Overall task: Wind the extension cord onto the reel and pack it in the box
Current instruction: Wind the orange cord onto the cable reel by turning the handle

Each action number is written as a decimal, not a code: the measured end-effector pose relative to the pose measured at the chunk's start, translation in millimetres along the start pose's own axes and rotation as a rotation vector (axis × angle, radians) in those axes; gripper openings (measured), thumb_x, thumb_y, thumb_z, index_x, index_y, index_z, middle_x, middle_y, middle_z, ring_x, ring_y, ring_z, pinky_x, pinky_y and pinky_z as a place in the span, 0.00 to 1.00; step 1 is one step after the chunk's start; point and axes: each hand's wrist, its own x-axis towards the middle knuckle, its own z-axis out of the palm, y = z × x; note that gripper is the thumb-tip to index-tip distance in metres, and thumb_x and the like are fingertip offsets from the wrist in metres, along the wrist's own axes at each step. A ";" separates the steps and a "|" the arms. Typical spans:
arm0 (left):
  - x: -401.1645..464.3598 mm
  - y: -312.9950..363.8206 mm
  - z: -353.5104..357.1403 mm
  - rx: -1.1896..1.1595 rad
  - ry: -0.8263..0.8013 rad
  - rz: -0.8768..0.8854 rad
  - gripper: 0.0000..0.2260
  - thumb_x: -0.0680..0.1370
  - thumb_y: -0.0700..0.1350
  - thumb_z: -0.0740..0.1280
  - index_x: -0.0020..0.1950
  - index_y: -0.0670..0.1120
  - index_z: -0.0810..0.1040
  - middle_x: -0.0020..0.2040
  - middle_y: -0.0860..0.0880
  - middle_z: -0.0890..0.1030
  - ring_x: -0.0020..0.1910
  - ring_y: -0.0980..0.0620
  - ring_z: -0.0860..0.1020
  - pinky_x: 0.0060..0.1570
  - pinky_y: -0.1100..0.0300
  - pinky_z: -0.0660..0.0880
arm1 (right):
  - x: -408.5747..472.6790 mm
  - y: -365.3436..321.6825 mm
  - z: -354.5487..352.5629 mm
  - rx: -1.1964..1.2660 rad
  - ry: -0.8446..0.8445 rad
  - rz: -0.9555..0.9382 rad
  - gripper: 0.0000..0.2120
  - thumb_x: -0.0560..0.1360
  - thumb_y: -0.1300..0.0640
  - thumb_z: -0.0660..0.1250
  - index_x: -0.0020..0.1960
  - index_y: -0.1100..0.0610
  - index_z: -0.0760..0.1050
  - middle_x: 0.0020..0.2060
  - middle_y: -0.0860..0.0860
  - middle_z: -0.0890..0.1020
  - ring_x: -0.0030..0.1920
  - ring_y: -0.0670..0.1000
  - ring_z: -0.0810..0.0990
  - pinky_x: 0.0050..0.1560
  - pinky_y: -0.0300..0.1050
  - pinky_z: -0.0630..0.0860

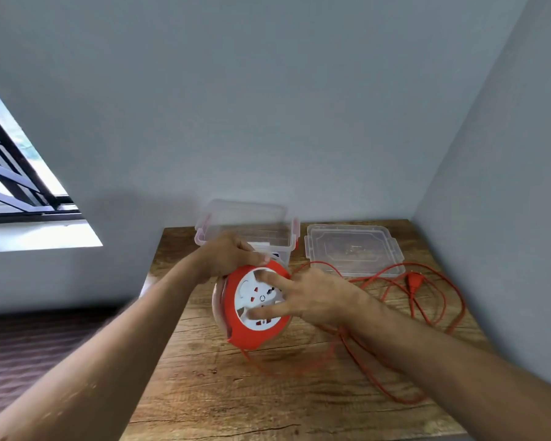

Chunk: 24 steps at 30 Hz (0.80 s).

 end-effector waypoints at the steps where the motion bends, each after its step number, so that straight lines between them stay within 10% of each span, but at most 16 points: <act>1: 0.6 2.2 0.8 0.036 -0.012 0.006 0.15 0.76 0.55 0.75 0.47 0.43 0.90 0.39 0.47 0.90 0.38 0.49 0.89 0.43 0.57 0.86 | 1.8 -0.5 0.0 -0.018 0.020 -0.013 0.37 0.73 0.60 0.72 0.73 0.35 0.62 0.66 0.58 0.71 0.26 0.52 0.63 0.23 0.41 0.58; 7: 1.3 6.9 10.2 0.003 0.057 0.044 0.13 0.76 0.54 0.75 0.44 0.46 0.90 0.39 0.48 0.90 0.38 0.49 0.89 0.44 0.56 0.86 | 11.3 -13.3 7.3 0.012 -0.089 0.089 0.31 0.77 0.51 0.70 0.73 0.40 0.58 0.64 0.66 0.72 0.37 0.65 0.82 0.31 0.57 0.81; 11: -4.1 4.8 19.2 -0.164 0.324 0.142 0.12 0.76 0.51 0.76 0.40 0.44 0.88 0.36 0.46 0.88 0.34 0.48 0.86 0.40 0.55 0.82 | 18.5 -19.0 12.3 0.232 0.095 0.688 0.30 0.76 0.39 0.60 0.73 0.39 0.52 0.54 0.56 0.82 0.41 0.59 0.83 0.39 0.51 0.79; 16: -16.9 6.1 56.4 -0.126 0.693 0.319 0.05 0.74 0.52 0.77 0.41 0.52 0.87 0.36 0.55 0.77 0.38 0.64 0.76 0.40 0.73 0.72 | 51.3 -42.9 6.7 1.426 0.521 1.505 0.25 0.72 0.42 0.71 0.63 0.41 0.62 0.41 0.50 0.84 0.34 0.49 0.81 0.33 0.47 0.79; 19: -20.5 -2.0 64.6 -0.145 0.724 0.294 0.05 0.73 0.56 0.77 0.45 0.58 0.85 0.40 0.56 0.78 0.41 0.65 0.78 0.41 0.76 0.72 | 52.6 -38.4 -0.2 1.979 0.514 1.622 0.24 0.76 0.44 0.70 0.65 0.43 0.61 0.26 0.49 0.80 0.20 0.47 0.72 0.20 0.38 0.67; 21: -17.8 -8.3 55.1 -0.201 0.735 0.219 0.09 0.73 0.56 0.76 0.36 0.54 0.83 0.37 0.51 0.81 0.37 0.67 0.78 0.37 0.76 0.71 | 40.9 -33.2 -1.3 1.841 0.446 1.500 0.19 0.78 0.48 0.69 0.64 0.45 0.65 0.30 0.49 0.84 0.20 0.48 0.75 0.19 0.39 0.69; 24: -10.3 -16.4 34.5 -0.264 0.667 0.088 0.20 0.75 0.54 0.76 0.28 0.46 0.79 0.33 0.43 0.85 0.31 0.66 0.76 0.36 0.68 0.72 | 15.0 -18.0 -1.5 0.885 0.354 1.183 0.13 0.78 0.51 0.67 0.59 0.43 0.69 0.40 0.48 0.84 0.29 0.49 0.82 0.28 0.45 0.78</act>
